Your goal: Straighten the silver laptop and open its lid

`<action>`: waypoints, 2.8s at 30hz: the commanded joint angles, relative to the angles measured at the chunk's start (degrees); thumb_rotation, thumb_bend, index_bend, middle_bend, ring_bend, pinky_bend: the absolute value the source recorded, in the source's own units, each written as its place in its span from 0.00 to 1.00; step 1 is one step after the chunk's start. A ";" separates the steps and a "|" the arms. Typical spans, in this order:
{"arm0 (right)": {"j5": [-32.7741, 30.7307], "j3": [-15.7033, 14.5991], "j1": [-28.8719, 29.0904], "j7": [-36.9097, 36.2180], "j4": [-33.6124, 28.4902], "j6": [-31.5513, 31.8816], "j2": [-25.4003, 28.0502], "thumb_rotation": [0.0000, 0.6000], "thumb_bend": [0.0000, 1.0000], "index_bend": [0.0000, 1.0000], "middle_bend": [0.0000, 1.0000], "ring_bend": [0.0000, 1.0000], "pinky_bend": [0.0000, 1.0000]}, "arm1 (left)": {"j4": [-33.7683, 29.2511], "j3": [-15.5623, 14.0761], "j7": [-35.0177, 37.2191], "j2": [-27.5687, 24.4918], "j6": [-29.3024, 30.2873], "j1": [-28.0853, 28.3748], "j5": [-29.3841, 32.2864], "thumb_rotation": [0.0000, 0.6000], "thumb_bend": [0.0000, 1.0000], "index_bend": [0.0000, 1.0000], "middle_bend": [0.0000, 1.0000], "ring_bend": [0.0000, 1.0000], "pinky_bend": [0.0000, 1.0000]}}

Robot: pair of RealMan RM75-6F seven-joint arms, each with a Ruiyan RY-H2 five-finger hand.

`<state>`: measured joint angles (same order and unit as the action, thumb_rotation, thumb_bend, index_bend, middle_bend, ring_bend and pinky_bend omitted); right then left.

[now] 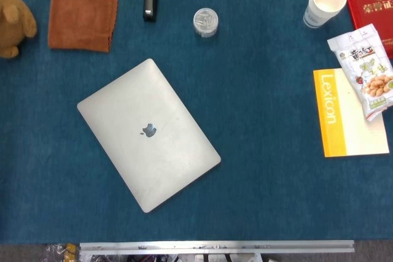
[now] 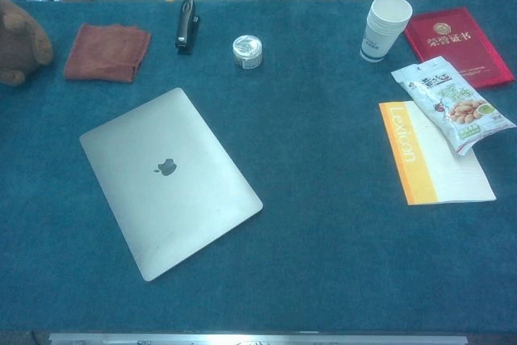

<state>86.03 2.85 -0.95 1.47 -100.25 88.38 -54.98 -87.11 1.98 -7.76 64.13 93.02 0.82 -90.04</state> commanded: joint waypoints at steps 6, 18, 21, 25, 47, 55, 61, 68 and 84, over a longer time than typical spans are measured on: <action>1.02 -0.37 -0.12 0.18 -0.57 0.36 0.22 1.00 0.40 0.00 0.02 0.00 0.06 | 0.29 -0.77 0.54 -0.25 0.08 -0.24 -0.98 1.00 0.18 0.00 0.00 0.00 0.00; 2.62 -0.26 -0.02 0.50 -2.16 1.33 1.09 1.00 0.31 0.00 0.02 0.00 0.06 | 2.27 -4.38 4.25 -3.35 -7.50 3.95 -6.24 1.00 0.17 0.00 0.00 0.00 0.00; 2.59 -0.03 0.24 0.91 -2.50 1.21 1.37 1.00 0.29 0.00 0.02 0.00 0.06 | 2.18 -5.64 2.89 -3.32 -9.84 5.42 -8.50 1.00 0.18 0.00 0.00 0.00 0.00; 2.39 0.39 0.87 1.27 -2.81 0.63 1.37 1.00 0.28 0.00 0.02 0.00 0.06 | 0.80 -6.98 1.01 -3.20 -13.17 7.65 -11.22 1.00 0.18 0.00 0.00 0.00 0.00; 0.65 1.37 3.33 -1.95 0.67 -2.54 -0.07 1.00 0.27 0.00 0.02 0.00 0.06 | -3.75 -10.17 -9.94 7.37 -18.24 8.86 -14.73 1.00 0.17 0.00 0.00 0.00 0.00; 0.07 1.34 3.44 -3.69 2.37 -2.97 -0.11 1.00 0.27 0.00 0.02 0.00 0.06 | -3.63 -10.72 -12.32 11.87 -22.06 10.19 -14.26 1.00 0.17 0.00 0.00 0.00 0.00; -0.17 1.30 3.23 -4.32 2.80 -2.73 0.40 1.00 0.27 0.00 0.02 0.00 0.06 | -1.33 -10.62 -12.93 15.30 -23.51 10.99 -13.77 1.00 0.17 0.00 0.00 0.00 0.00; -0.46 1.18 2.92 -4.83 2.93 -2.52 0.78 1.00 0.27 0.00 0.02 0.00 0.06 | 1.36 -10.16 -12.95 17.82 -23.55 11.55 -12.99 1.00 0.17 0.00 0.00 0.00 0.00; -1.00 1.24 2.54 -6.05 3.29 -2.21 1.62 1.00 0.27 0.00 0.02 0.00 0.06 | 2.58 -11.04 -12.44 20.38 -24.06 12.06 -11.37 1.00 0.17 0.00 0.00 0.00 0.00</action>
<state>85.05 4.09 1.62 -4.54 -96.98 86.16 -53.40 -84.54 -9.02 -20.18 84.47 68.98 12.86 -101.44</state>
